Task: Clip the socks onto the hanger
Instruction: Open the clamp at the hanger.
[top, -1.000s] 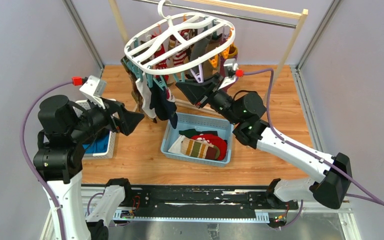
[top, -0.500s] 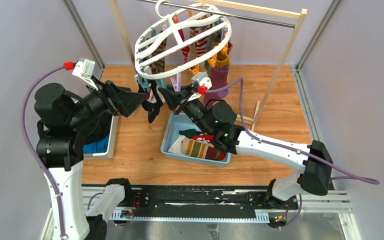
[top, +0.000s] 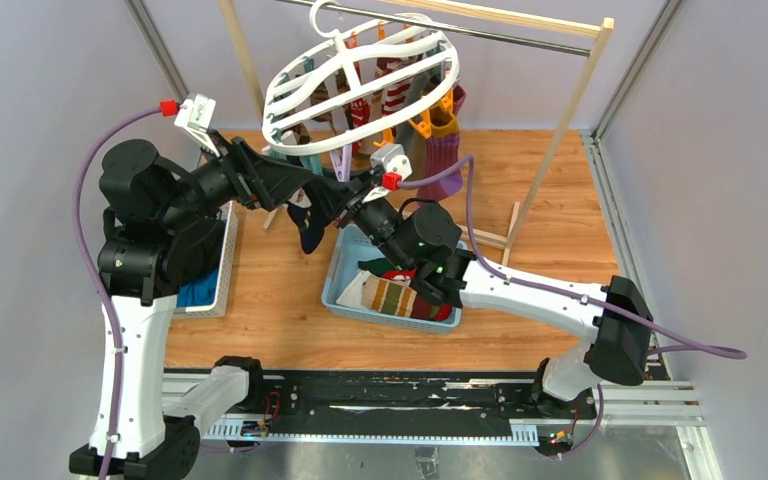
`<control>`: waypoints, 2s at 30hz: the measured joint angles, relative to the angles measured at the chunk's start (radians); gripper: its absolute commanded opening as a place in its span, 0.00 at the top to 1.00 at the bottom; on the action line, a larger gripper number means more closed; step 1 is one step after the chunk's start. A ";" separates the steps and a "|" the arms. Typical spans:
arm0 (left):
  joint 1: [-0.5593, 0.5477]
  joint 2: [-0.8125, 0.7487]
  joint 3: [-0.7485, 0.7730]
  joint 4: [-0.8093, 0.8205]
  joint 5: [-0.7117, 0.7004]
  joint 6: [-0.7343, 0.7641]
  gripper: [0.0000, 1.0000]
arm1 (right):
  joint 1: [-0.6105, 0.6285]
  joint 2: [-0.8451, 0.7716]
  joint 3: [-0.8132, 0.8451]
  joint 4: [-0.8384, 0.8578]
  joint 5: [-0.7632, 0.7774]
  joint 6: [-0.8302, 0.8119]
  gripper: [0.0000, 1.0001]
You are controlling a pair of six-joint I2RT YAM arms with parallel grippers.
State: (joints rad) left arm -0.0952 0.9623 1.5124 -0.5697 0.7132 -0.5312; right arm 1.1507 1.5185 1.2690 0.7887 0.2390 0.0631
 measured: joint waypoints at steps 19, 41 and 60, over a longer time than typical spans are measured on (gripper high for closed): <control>-0.060 0.064 -0.037 0.091 -0.052 -0.068 0.41 | 0.008 0.013 0.031 -0.003 0.003 0.000 1.00; -0.066 0.016 -0.171 0.295 -0.107 -0.192 0.51 | 0.008 0.027 0.064 -0.042 0.007 0.004 1.00; -0.072 -0.015 -0.219 0.399 -0.151 -0.242 0.88 | 0.008 0.026 0.077 -0.056 0.000 0.031 0.60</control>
State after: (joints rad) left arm -0.1677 0.9470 1.2938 -0.1711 0.5621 -0.7731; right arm 1.1591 1.5444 1.3457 0.7326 0.2390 0.0937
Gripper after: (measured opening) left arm 0.232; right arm 0.178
